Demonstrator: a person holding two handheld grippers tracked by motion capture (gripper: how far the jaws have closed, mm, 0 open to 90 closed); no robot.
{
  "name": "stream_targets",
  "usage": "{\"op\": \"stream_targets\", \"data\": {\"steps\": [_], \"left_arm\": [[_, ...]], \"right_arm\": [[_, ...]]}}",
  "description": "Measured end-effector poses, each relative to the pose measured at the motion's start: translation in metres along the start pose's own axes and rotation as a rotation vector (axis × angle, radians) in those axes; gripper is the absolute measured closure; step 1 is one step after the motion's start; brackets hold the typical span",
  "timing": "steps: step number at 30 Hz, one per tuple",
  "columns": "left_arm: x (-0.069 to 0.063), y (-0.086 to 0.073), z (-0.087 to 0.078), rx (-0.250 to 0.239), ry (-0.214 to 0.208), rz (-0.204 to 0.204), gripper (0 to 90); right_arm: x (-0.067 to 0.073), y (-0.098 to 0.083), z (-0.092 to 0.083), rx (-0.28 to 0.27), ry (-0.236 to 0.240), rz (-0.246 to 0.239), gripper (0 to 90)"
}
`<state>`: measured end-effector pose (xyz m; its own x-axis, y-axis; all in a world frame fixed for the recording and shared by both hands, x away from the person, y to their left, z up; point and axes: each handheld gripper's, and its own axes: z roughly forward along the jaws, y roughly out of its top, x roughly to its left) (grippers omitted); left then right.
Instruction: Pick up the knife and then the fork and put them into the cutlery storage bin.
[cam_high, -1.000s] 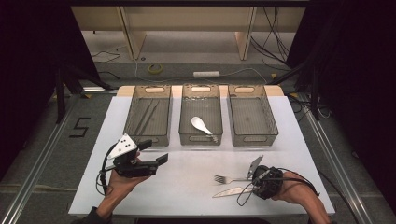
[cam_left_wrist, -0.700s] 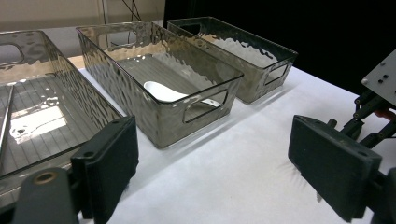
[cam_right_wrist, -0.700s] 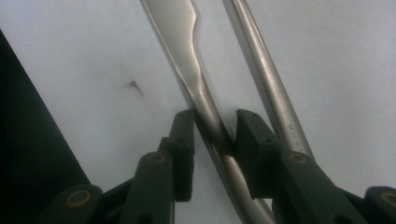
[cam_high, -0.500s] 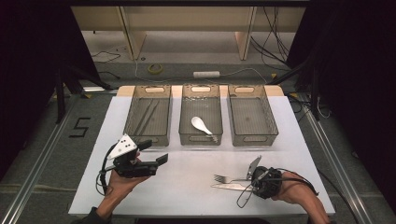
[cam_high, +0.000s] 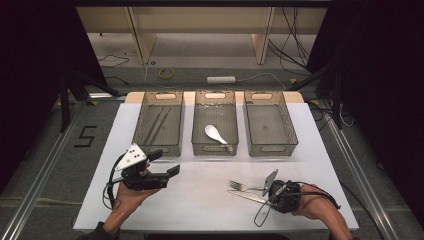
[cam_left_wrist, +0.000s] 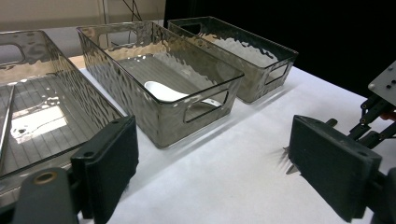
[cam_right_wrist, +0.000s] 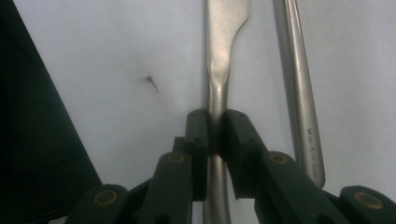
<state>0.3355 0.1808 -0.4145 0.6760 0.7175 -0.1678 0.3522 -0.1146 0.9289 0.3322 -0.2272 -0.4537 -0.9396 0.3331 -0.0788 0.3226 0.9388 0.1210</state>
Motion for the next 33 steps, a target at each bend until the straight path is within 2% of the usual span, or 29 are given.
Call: {"op": "stream_targets", "data": {"steps": [3, 5, 13, 20, 27, 33], "left_arm": [[0.0, 0.0, 0.0, -0.001, -0.001, -0.001, 15.8], [0.0, 0.0, 0.0, -0.001, 0.0, -0.001, 15.8], [0.0, 0.0, 0.0, -0.002, -0.001, 0.0, 15.8], [0.0, 0.0, 0.0, -0.002, 0.0, -0.001, 15.8], [0.0, 0.0, 0.0, -0.003, 0.001, -0.001, 15.8], [0.001, 0.0, 0.0, -0.008, 0.005, -0.007, 15.8]], "right_arm": [[-0.002, -0.002, -0.001, -0.008, 0.015, 0.012, 80.6], [-0.004, -0.004, -0.002, -0.022, 0.047, 0.011, 80.6], [-0.01, -0.011, -0.009, -0.121, 0.115, 0.064, 80.7], [-0.02, -0.016, -0.02, -0.226, 0.121, 0.186, 80.7], [-0.035, -0.024, -0.029, -0.347, 0.09, 0.3, 80.7], [-0.05, -0.029, -0.034, -0.437, 0.114, 0.37, 80.8]]}}
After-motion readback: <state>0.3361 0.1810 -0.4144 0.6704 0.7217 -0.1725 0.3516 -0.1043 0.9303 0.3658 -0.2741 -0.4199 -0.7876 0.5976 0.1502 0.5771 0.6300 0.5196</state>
